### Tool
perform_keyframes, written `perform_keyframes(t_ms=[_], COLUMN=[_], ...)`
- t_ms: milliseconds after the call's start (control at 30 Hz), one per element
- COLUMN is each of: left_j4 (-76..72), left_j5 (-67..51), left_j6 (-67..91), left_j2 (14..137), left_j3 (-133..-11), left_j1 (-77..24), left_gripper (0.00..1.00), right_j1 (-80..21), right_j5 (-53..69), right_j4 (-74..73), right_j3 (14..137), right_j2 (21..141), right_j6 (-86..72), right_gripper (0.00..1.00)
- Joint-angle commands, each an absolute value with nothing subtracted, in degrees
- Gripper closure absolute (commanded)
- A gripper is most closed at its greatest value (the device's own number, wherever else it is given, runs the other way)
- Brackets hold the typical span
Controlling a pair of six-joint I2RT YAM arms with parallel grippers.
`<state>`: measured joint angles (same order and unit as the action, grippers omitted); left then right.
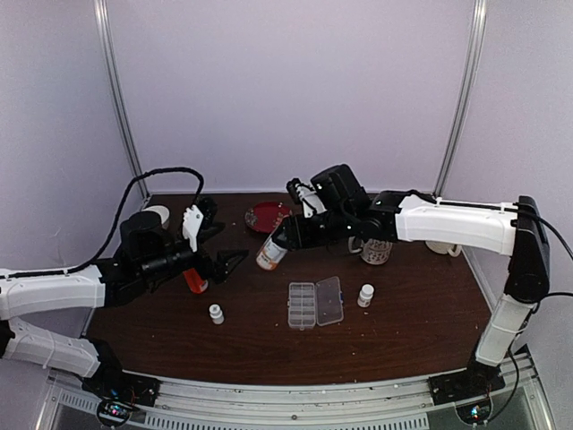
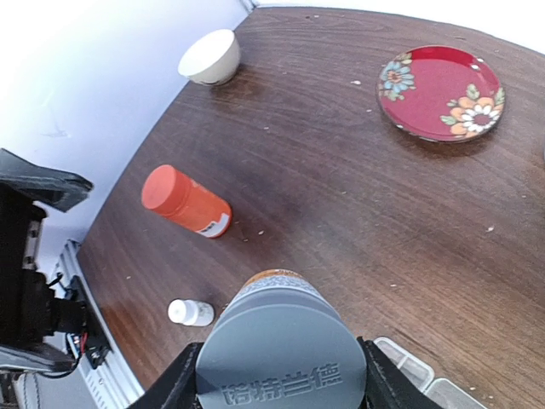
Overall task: Sort the pills into containers
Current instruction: Hold the pill bottle.
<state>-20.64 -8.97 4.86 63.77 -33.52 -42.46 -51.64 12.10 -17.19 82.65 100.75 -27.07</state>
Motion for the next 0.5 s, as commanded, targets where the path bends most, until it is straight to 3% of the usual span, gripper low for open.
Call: perform_keyframes(t_ms=[0,467], left_j4=[-35.6,-35.3], left_j5=[-14.9,-10.3], left_j6=[-7.0,-7.9], left_j2=[65.5,72.7], left_j3=[-31.0,-36.7], left_j1=[-42.7,-45.7], left_gripper=[0.02,0.02], right_j1=[-51.4,-51.3], right_j5=[19.6,29.0], right_j4=[-6.2,8.2], right_j3=[79.2,72.5], right_j2=[95.7,90.8], right_j6=[-29.5,-30.7], right_gripper=[0.65,0.66])
